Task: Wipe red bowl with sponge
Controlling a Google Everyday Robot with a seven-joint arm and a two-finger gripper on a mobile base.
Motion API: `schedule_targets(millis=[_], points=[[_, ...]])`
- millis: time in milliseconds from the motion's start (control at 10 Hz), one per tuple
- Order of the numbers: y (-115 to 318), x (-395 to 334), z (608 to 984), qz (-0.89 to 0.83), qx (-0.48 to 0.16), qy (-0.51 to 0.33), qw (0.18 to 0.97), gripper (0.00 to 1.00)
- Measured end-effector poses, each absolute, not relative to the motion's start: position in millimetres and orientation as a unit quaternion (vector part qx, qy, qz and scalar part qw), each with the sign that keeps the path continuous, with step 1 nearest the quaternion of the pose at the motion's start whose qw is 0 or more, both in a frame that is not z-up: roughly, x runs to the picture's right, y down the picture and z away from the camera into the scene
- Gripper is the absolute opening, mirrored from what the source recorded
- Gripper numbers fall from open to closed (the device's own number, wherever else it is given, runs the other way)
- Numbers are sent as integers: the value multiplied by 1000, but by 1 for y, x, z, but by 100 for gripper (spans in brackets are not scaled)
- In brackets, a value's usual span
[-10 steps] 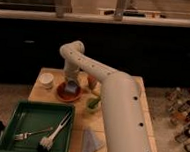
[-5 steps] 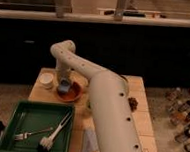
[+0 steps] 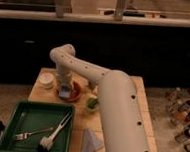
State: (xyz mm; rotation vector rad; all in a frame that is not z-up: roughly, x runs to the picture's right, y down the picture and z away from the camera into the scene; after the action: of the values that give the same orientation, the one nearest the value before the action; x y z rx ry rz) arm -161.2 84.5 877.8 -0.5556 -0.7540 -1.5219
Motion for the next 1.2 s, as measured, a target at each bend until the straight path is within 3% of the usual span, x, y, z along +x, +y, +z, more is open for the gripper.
schedule_targets(millis=[600,900,1200], points=[[72,-112,885,-631,-258,-300,667,0],[42,-118,904,-632,-230,-291,681,0],[39,-139,907,-645,-197,-318,666,0]])
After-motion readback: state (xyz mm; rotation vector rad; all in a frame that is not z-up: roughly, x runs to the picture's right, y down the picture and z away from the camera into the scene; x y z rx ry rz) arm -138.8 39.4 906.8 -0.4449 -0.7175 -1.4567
